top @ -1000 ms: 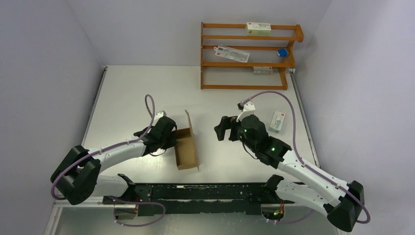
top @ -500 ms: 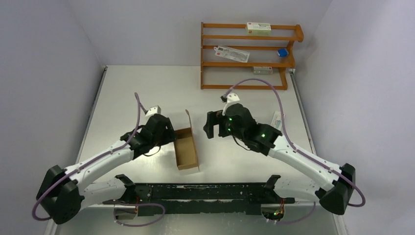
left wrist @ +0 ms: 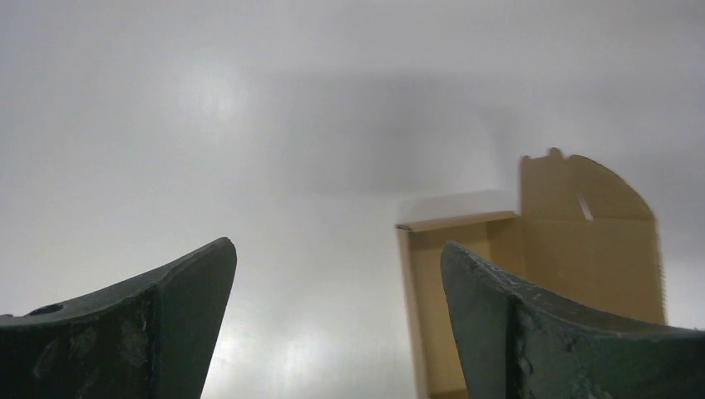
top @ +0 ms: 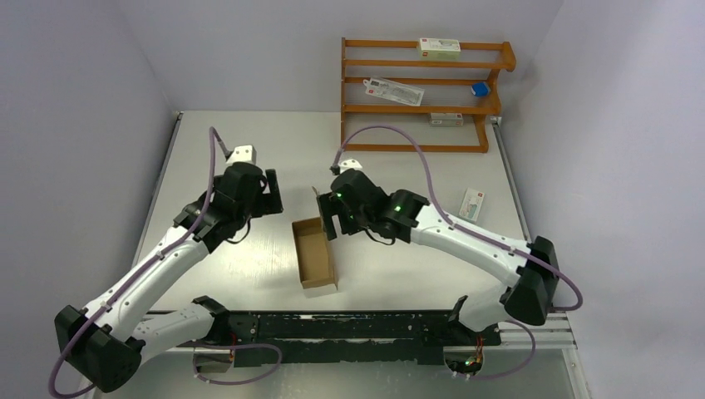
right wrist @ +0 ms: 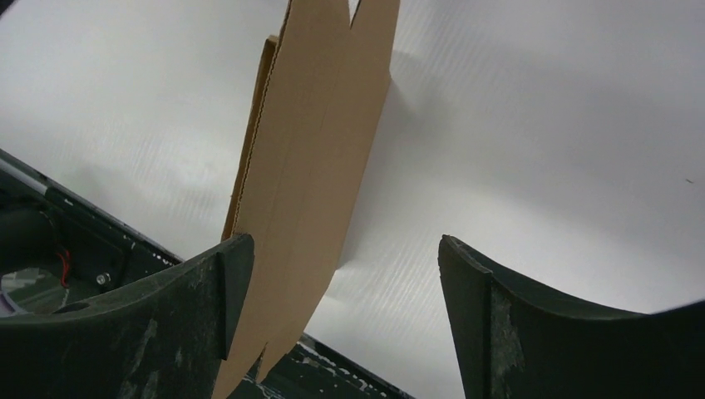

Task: Fold the paper box

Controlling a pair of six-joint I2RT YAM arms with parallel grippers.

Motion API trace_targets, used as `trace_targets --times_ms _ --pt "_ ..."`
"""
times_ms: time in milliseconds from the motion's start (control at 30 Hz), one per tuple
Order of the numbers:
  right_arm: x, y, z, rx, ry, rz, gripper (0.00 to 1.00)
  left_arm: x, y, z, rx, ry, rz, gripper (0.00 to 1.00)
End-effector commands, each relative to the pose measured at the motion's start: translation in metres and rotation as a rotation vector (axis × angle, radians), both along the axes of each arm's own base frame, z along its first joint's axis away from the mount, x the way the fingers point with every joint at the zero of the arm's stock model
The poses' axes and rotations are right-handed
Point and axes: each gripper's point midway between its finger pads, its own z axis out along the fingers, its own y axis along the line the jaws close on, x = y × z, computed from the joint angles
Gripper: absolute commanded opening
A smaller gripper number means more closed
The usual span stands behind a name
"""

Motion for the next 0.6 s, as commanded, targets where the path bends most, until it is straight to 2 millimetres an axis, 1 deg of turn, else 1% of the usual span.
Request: trace_targets --times_ms 0,67,133,233,300,333,433,500,567 --pt "-0.007 0.008 -0.003 -0.062 0.031 0.024 0.84 0.005 0.027 -0.002 0.163 0.001 -0.05 0.97" --pt "-0.006 0.009 -0.008 -0.097 0.038 0.01 0.82 0.008 0.034 -0.009 0.187 -0.023 -0.057 0.97" --pt "-0.006 0.014 -0.008 -0.11 0.043 0.016 0.79 0.008 0.043 -0.015 0.189 -0.001 -0.056 0.97" --pt "-0.007 0.025 -0.004 -0.115 0.043 0.031 0.75 0.008 0.043 -0.017 0.173 0.008 -0.063 0.97" --pt "-0.006 0.023 0.001 -0.141 0.026 0.014 0.75 0.008 0.045 -0.019 0.171 0.015 -0.058 0.97" --pt "-0.005 0.019 0.005 -0.161 0.021 -0.002 0.75 0.007 0.046 -0.02 0.17 0.018 -0.055 0.97" --pt "0.0 0.012 0.024 -0.161 -0.013 -0.043 0.75 0.006 0.047 -0.023 0.164 0.025 -0.056 0.97" --pt "0.0 0.012 0.035 -0.142 -0.026 -0.043 0.75 0.006 0.046 -0.023 0.155 0.027 -0.063 0.97" --pt "-0.004 0.017 0.043 -0.114 -0.022 -0.03 0.75 0.006 0.045 -0.023 0.146 0.026 -0.071 0.97"
